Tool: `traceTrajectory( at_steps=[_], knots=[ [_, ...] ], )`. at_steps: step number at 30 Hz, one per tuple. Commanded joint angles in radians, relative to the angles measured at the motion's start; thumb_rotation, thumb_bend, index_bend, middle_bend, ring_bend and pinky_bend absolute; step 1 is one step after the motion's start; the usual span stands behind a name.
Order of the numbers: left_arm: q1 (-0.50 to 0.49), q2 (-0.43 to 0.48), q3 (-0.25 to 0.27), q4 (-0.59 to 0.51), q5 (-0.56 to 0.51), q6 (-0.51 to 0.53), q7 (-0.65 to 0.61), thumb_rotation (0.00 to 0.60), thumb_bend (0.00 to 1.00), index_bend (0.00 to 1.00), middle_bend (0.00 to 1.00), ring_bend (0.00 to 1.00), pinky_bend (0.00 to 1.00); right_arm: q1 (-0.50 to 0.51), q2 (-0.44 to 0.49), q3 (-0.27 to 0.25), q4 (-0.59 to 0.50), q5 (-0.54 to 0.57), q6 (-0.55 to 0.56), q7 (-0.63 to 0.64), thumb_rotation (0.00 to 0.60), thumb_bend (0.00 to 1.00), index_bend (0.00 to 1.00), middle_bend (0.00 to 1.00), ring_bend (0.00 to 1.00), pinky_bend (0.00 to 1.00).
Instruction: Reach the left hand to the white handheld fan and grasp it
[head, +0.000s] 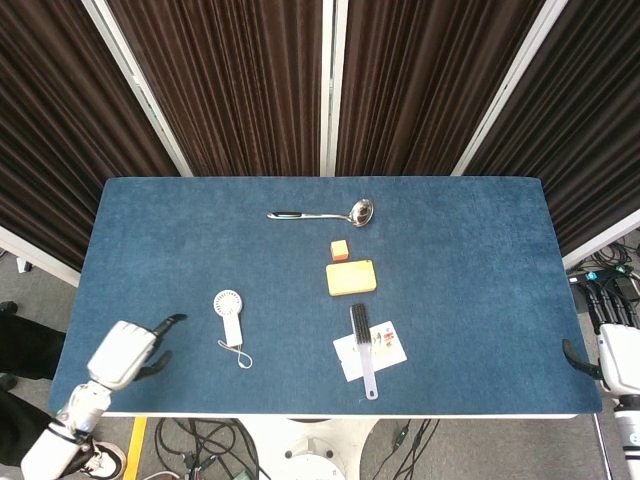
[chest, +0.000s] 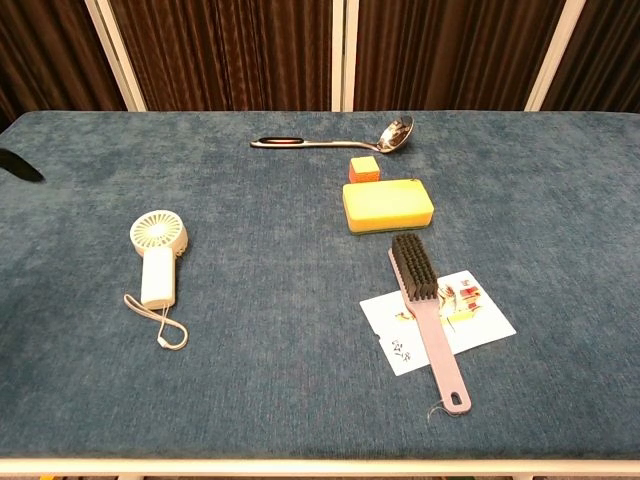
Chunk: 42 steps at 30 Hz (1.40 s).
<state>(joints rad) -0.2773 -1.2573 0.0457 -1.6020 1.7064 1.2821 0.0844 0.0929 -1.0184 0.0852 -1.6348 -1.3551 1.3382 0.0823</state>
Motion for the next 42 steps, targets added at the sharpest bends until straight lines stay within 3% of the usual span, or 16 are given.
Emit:
traceTrajectory(
  at_steps=[1,8,15,42],
  knots=[
    [-0.039,-0.027,0.007,-0.009,-0.018,-0.071,0.039,0.600,0.39,0.19,0.85,0.85,0.88,0.004,0.006,0.003,-0.007,0.006,-0.007,-0.004,0.600,0.28,0.00,0.00,0.00,0.00],
    [-0.088,-0.107,-0.001,0.063,-0.059,-0.166,0.094,0.600,0.40,0.19,0.85,0.85,0.87,0.006,0.005,0.005,-0.006,0.022,-0.017,-0.010,0.600,0.28,0.00,0.00,0.00,0.00],
    [-0.107,-0.175,-0.018,0.117,-0.092,-0.180,0.126,0.600,0.40,0.19,0.85,0.84,0.87,0.007,0.003,0.003,-0.001,0.028,-0.025,-0.010,0.600,0.28,0.00,0.00,0.00,0.00],
    [-0.177,-0.258,-0.029,0.211,-0.176,-0.253,0.097,0.600,0.41,0.19,0.85,0.84,0.86,0.011,-0.002,0.004,0.011,0.050,-0.045,-0.012,0.600,0.28,0.00,0.00,0.00,0.00]
  ],
)
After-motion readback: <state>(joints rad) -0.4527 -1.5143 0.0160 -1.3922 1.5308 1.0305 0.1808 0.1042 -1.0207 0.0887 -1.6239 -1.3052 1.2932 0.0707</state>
